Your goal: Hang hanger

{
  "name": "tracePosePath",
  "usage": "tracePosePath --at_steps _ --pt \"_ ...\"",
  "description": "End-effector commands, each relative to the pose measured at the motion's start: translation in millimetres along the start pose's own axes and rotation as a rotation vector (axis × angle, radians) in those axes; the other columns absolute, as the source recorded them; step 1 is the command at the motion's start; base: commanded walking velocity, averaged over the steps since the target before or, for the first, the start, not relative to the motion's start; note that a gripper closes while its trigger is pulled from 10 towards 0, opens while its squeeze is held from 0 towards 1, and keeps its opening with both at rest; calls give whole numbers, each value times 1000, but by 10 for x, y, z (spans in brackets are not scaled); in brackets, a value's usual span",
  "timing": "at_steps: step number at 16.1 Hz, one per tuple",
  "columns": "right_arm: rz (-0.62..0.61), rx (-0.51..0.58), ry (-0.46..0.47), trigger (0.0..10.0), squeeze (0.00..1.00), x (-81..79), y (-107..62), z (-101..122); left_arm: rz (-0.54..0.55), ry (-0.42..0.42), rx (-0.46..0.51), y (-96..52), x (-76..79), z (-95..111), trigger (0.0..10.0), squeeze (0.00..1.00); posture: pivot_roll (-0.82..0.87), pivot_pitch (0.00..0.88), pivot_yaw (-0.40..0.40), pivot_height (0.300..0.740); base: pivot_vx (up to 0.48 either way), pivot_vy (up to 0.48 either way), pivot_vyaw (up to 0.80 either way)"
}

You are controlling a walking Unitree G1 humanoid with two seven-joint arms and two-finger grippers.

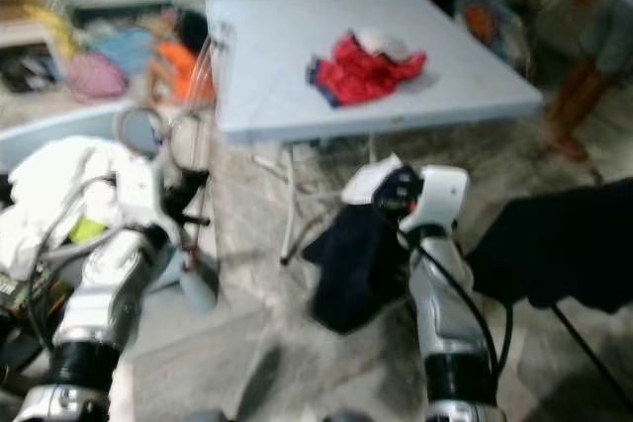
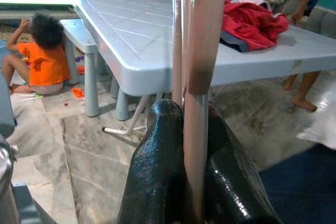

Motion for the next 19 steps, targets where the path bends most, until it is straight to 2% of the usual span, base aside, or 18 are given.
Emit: tracePosePath --at_steps 1,5,10,12,16,19 --pt "-18 60 -18 10000 0 72 22 158 -37 -4 31 53 107 80 10000 0 -4 3 6 740 469 0 0" --pt "-11 92 -30 10000 0 49 45 232 -40 3 56 72 123 158 10000 0 -4 3 6 740 461 0 0" --pt "46 195 -94 10000 0 -13 146 516 -45 8 96 123 173 282 10000 0 1 1 4 740 438 0 0" --pt "42 225 -86 10000 0 -26 179 607 -45 11 98 126 176 288 10000 0 3 0 6 740 420 0 694" --pt "53 235 -91 10000 0 -44 180 608 -41 9 101 133 174 319 10000 0 10 0 3 740 414 67 622" --pt "58 251 -98 10000 0 -54 226 691 -23 38 109 137 163 339 10000 0 19 0 3 740 206 101 0"
Point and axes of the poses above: a point about 5 cm out from each wrist's last joint towards the gripper, its own y axis pointing out of the wrist towards the gripper, its own z axis along the axis of the wrist's last joint, x = y × z, the point moved 2 cm from there along y, pointing out of the wrist towards the gripper, and after that the axes turned 2 degrees about -y, right-handed, at the moved point
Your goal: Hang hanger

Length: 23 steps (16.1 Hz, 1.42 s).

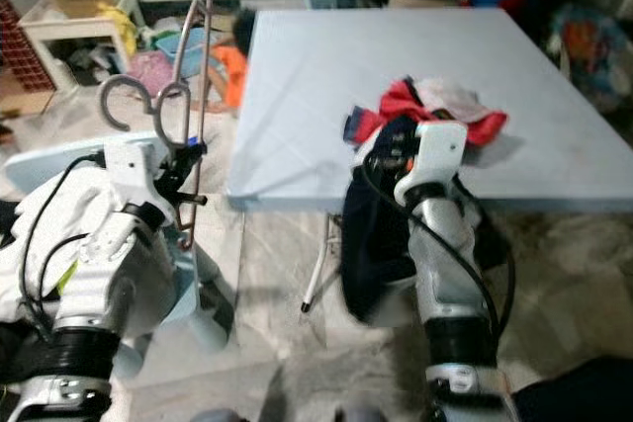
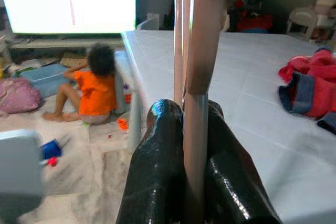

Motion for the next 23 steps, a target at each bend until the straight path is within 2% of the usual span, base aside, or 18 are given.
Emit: tracePosePath --at_steps 1,4,7,8,10,11,13,15,19,22,23 --pt "-20 40 -5 10000 0 72 18 94 -28 19 5 27 81 26 10000 0 24 0 3 740 0 0 0" --pt "-28 54 13 10000 0 78 173 162 -25 22 -7 21 81 10 10000 0 31 0 3 740 0 0 0" --pt "20 115 29 10000 0 -2 620 502 -33 24 -14 12 145 -17 10000 0 54 0 -11 740 0 0 0" --pt "31 122 24 10000 0 -20 698 577 -35 24 -13 14 159 -14 10000 0 59 0 -15 740 0 0 0" --pt "79 160 22 10000 0 -88 970 935 -33 23 -7 1 195 -2 10000 0 80 0 -45 740 0 0 0" --pt "83 187 39 10000 0 -129 1139 1282 -20 18 -6 -71 172 -26 10000 0 93 0 -70 740 0 0 0" --pt "91 213 53 10000 0 -145 1197 1445 -6 0 14 -152 163 -17 10000 0 105 0 -92 740 0 0 0" --pt "103 215 42 10000 0 -148 1195 1415 3 -7 21 -190 140 -6 10000 0 104 0 -94 740 362 0 0" --pt "100 210 4 10000 0 -70 1164 1311 -7 -1 26 -161 135 25 10000 0 85 0 -80 740 414 0 0" --pt "86 244 -6 10000 0 -15 1165 1400 -16 -4 28 -144 165 35 10000 0 83 0 -78 740 439 0 0" --pt "78 274 -3 10000 0 5 1173 1504 -18 -4 26 -151 175 30 10000 0 86 0 -79 740 442 0 0"
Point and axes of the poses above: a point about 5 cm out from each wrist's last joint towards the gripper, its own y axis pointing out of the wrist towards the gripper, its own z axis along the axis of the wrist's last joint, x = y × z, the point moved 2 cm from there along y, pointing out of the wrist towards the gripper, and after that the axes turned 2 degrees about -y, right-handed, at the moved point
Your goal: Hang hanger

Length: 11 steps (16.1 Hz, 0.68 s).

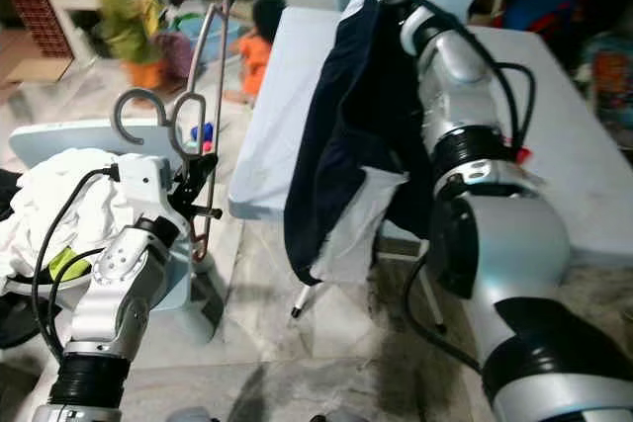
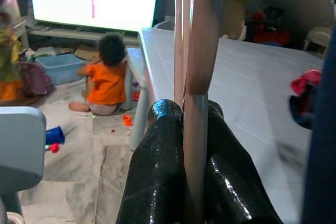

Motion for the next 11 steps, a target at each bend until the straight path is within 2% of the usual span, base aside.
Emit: tracePosePath --at_steps 1,5,7,9,11 --pt "-9 76 -3 10000 0 13 72 243 -5 7 20 21 20 72 10000 0 87 0 -79 740 439 0 0" --pt "-6 90 -4 10000 0 -23 102 302 -4 9 18 23 17 69 10000 0 94 0 -83 740 440 0 0" --pt "-28 107 -49 10000 0 -24 136 401 7 13 8 23 5 58 10000 0 98 0 -87 740 328 0 0" --pt "-157 97 -154 10000 0 152 135 488 13 13 -4 9 6 35 10000 0 101 0 -90 740 0 0 0" --pt "-301 52 -206 10000 0 405 66 451 22 13 -16 -7 6 8 10000 0 105 0 -95 740 0 0 0"
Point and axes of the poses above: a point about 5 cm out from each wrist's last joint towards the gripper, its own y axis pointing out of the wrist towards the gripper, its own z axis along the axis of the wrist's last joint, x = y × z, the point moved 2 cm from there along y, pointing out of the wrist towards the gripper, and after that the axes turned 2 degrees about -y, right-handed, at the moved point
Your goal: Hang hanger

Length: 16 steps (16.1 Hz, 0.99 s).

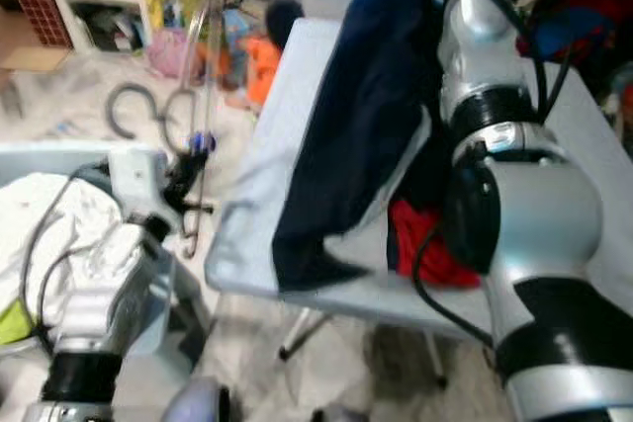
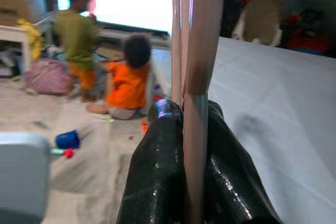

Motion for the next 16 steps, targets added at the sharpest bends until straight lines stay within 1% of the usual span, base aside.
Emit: tracePosePath --at_steps 1,2,3,4,5,6,7,8,9,10,11,12,13,14,15,16 --pt "-56 -50 -43 10000 0 192 -36 -124 -15 2 -4 5 77 -7 10000 0 107 0 -96 740 0 0 0" --pt "-11 -148 -88 10000 0 194 -136 -403 -14 2 -8 -2 76 -14 10000 0 105 0 -92 740 0 0 0" --pt "27 -224 -119 10000 1000 175 -221 -604 -16 2 -10 -4 76 -17 10000 0 102 0 -90 740 0 0 0" --pt "60 -313 -143 10000 1000 157 -316 -808 -19 3 -12 -4 79 -18 10000 0 102 0 -90 740 0 0 0" --pt "97 -477 -187 10000 1000 153 -527 -1171 -25 3 -15 5 86 -19 10000 0 97 0 -84 740 0 0 0" --pt "136 -533 -220 10000 1000 136 -629 -1312 -27 4 -16 11 89 -17 10000 0 97 0 -84 740 0 0 0" --pt "201 -611 -205 10000 1000 96 -766 -1484 -30 4 -17 14 93 -15 10000 0 97 0 -84 740 0 0 0" --pt "266 -677 -249 10000 1000 82 -895 -1627 -33 4 -19 13 93 -17 10000 0 99 0 -81 740 0 0 0" --pt "290 -699 -254 10000 1000 111 -989 -1718 -39 5 -27 4 95 -31 10000 0 99 0 -81 740 0 0 0" --pt "279 -677 -245 10000 1000 161 -1025 -1744 -47 8 -34 -4 102 -47 10000 0 95 0 -74 740 0 0 0" --pt "331 -623 -232 10000 1000 166 -1064 -1745 -70 7 -42 -16 130 -74 10000 0 90 0 -67 740 0 0 0" --pt "372 -620 -228 10000 1000 140 -1103 -1768 -72 6 -45 -22 136 -82 10000 0 87 0 -65 740 0 0 0" --pt "463 -658 -222 10000 1000 106 -1214 -1845 -74 8 -54 -21 154 -100 10000 0 83 0 -61 740 0 0 0" --pt "520 -664 -162 10000 1000 89 -1297 -1872 -78 15 -62 -22 173 -113 10000 0 82 0 -59 740 0 0 0" --pt "515 -594 -70 10000 1000 84 -1310 -1803 -78 17 -65 -20 180 -118 10000 0 74 0 -53 740 0 0 0" --pt "486 -535 -50 10000 1000 105 -1302 -1749 -78 16 -67 -19 180 -121 10000 0 70 0 -51 740 0 0 0"
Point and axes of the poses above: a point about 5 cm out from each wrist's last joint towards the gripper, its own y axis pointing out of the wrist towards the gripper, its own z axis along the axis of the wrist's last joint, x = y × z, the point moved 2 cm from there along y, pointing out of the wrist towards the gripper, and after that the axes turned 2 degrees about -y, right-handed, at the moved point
